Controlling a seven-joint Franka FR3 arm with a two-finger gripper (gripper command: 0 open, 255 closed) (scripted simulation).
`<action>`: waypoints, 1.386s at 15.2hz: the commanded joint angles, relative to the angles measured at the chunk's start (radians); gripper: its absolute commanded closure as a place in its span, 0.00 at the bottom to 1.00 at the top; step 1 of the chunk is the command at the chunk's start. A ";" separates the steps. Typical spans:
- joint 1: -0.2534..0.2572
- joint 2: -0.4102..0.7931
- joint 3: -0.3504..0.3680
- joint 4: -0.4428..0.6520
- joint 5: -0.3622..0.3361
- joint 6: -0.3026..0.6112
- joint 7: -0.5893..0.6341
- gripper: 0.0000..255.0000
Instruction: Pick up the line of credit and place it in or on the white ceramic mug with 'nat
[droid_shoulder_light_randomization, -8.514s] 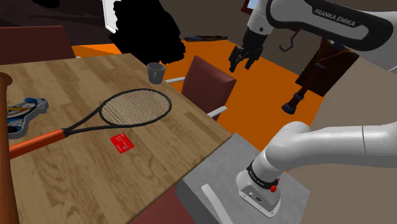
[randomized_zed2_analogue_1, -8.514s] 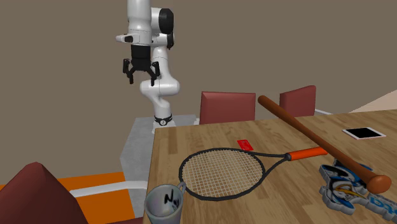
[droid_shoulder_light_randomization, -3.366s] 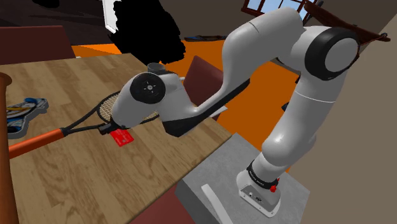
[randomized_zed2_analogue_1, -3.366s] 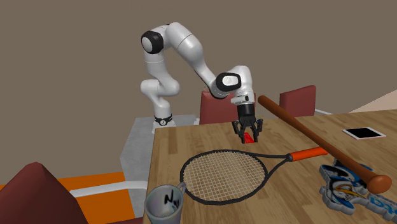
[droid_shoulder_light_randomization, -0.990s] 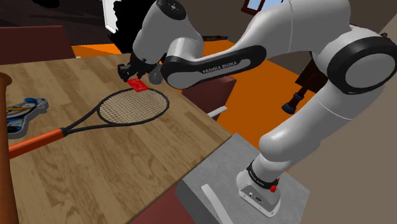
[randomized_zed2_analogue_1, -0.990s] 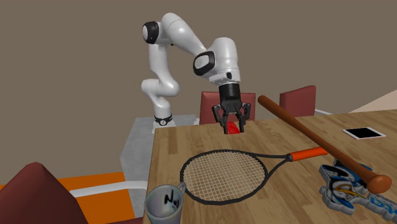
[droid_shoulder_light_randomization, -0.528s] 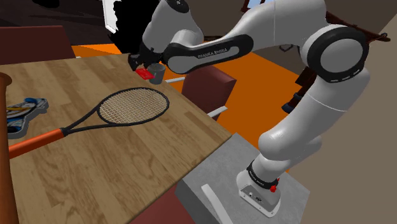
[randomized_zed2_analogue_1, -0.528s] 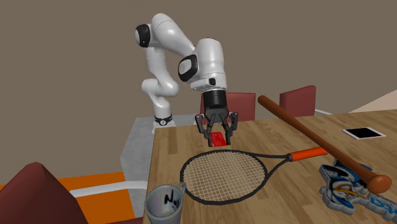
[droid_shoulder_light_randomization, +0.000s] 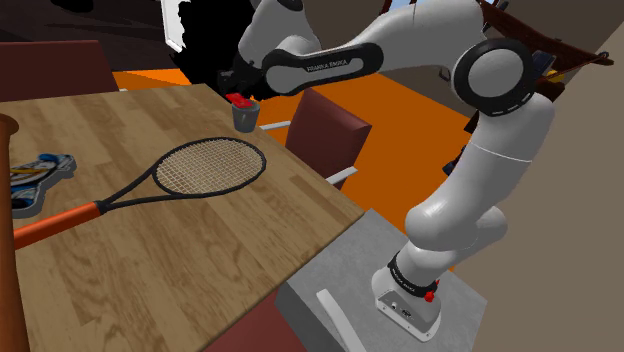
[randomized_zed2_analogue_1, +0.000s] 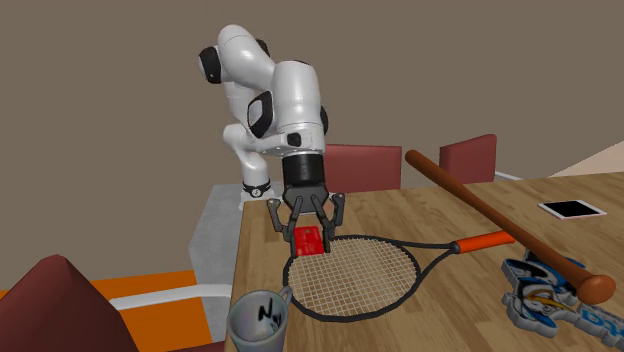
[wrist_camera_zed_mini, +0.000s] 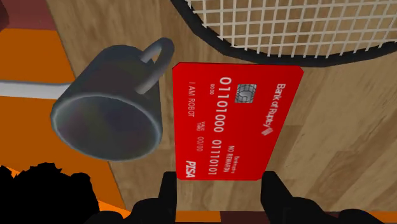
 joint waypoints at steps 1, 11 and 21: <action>-0.007 0.051 -0.016 0.053 -0.014 -0.011 -0.035 1.00; -0.002 0.222 -0.076 0.216 -0.068 -0.027 -0.121 1.00; 0.031 0.269 -0.133 0.158 -0.146 0.074 -0.055 1.00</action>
